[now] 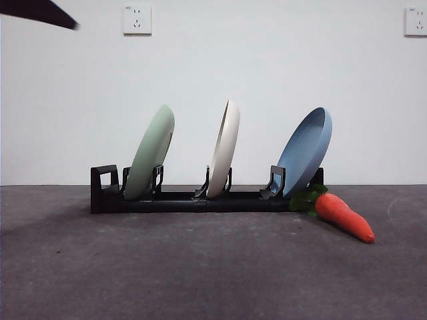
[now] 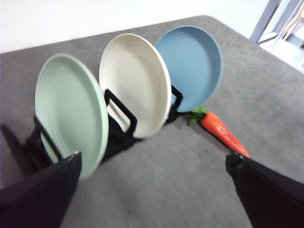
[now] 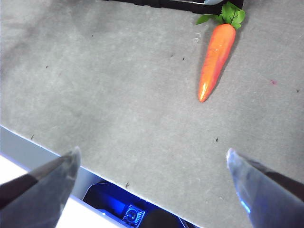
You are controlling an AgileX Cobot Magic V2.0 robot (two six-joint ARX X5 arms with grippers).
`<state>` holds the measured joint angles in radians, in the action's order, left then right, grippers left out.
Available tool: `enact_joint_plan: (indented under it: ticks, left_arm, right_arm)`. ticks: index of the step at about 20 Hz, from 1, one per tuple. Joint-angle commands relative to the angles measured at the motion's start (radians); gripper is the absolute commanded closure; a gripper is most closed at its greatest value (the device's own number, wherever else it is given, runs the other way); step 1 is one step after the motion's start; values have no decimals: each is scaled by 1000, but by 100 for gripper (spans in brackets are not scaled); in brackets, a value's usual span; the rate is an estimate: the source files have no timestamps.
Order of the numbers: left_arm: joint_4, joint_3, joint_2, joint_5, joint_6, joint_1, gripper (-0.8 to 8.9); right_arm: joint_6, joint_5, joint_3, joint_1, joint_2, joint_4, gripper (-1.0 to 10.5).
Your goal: Take the green plate from the plate rack,put the plate on the table,take the carrot from the table,put the carrot in the plate
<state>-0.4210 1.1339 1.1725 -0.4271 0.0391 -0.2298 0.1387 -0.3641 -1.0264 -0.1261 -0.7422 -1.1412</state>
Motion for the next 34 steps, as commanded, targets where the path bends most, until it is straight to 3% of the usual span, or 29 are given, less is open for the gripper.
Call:
enact_joint_plan:
  ticks: [1, 4, 10, 14, 15, 19, 21, 34]
  left_arm:
    - [79, 61, 148, 97, 46, -52, 281]
    - [167, 146, 320, 215, 89, -86, 281]
    - [233, 299, 603, 243, 89, -92, 281]
    - [264, 305, 682, 244, 88, -93, 284]
    - [266, 305, 693, 245, 88, -93, 318]
    - [266, 305, 700, 239, 66, -95, 750]
    - [262, 305, 700, 237, 65, -95, 823]
    - [224, 307, 614, 182, 31, -94, 822]
  right_arm:
    - [-8, 0, -2, -2, 1, 5, 348]
    - [-9, 0, -2, -2, 1, 5, 349]
    - [-10, 0, -2, -2, 1, 4, 349]
    - [-11, 0, -2, -2, 1, 4, 349]
    - [-11, 0, -2, -2, 0, 4, 349]
    - [-11, 1, -2, -2, -1, 6, 349]
    - [-11, 1, -2, -2, -7, 6, 350]
    - [-10, 0, -2, -2, -30, 5, 350]
